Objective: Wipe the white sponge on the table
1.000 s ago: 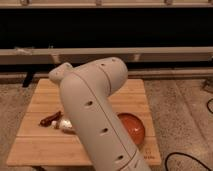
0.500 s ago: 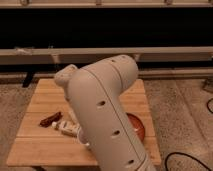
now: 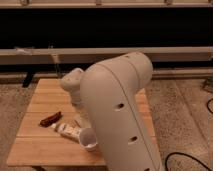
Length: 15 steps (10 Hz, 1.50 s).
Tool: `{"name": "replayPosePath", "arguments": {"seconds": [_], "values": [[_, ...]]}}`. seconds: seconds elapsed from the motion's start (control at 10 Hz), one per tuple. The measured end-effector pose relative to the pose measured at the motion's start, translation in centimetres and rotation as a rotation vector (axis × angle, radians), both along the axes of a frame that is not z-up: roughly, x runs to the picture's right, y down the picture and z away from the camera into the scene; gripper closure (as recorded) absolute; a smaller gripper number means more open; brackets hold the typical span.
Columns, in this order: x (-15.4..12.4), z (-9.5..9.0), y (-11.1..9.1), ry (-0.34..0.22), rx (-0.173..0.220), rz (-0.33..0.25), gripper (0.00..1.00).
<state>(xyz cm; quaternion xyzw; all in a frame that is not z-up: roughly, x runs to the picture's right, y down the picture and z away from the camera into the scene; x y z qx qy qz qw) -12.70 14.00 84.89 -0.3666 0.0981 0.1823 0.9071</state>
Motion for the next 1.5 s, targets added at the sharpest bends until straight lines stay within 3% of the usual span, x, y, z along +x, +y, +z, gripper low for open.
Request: {"name": "replayPosePath", "arguments": {"seconds": [0.2,0.3,0.6,0.8,0.9,1.5], "values": [[1.7,-1.0,0.9,-0.002,-0.008,-0.017,0.90],[1.6,-1.3,1.4,-0.006,-0.012,-0.026,0.78],[-1.1,-1.3,1.3,-0.019,-0.018,-0.060,0.56],[-1.0,-1.1,1.1,-0.017,-0.022,-0.073,0.37],[-1.0,-1.5,1.6,-0.021,-0.027,-0.084,0.33],[-1.3,-1.5,1.9,-0.020,-0.047,-0.109,0.33]]}}
